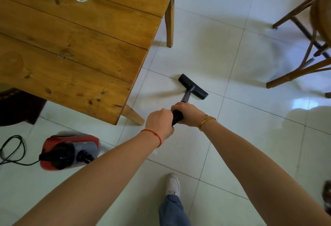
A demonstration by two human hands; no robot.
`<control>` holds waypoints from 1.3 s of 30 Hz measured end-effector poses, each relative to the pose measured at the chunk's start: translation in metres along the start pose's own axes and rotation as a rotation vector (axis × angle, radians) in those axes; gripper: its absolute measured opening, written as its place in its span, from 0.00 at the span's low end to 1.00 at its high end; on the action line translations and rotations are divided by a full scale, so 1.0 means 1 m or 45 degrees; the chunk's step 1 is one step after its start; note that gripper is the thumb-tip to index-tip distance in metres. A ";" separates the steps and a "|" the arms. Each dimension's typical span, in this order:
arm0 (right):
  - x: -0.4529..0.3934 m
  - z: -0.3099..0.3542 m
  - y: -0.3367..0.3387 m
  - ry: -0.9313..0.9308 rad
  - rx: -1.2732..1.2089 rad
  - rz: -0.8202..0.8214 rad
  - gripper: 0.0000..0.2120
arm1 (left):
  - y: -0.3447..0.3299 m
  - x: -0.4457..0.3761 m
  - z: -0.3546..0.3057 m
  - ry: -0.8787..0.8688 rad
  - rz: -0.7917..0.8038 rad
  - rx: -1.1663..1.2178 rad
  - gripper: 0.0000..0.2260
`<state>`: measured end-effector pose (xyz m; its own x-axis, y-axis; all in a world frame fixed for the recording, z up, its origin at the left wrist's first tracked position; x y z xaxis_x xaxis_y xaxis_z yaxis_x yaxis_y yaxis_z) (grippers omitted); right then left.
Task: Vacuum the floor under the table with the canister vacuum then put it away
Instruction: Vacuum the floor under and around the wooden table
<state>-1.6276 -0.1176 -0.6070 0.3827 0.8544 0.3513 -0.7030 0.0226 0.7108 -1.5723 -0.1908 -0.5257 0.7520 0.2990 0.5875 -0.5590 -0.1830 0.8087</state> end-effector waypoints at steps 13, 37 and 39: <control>0.001 0.148 -0.076 -0.087 -0.263 -0.172 0.08 | -0.010 0.094 0.121 -0.086 0.098 -0.173 0.14; -0.055 0.388 -0.217 -0.374 -0.576 -0.496 0.11 | -0.058 0.196 0.358 -0.480 -0.083 -0.394 0.09; -0.059 0.397 -0.218 -0.402 -0.623 -0.550 0.12 | -0.054 0.198 0.370 -0.491 -0.120 -0.396 0.09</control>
<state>-1.2590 -0.3785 -0.5409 0.7900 0.5277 0.3122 -0.6091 0.6171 0.4981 -1.2643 -0.4683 -0.4424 0.8458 -0.0774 0.5278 -0.5158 0.1335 0.8462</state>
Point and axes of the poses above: each hand's wrist, its own x-axis away from the middle knuckle, its own y-axis out of the back of the hand, z = x × y, the point moved 7 cm from there along -x, towards the middle knuckle, and after that the axes turned 12 degrees about y, right-handed, at the moved point
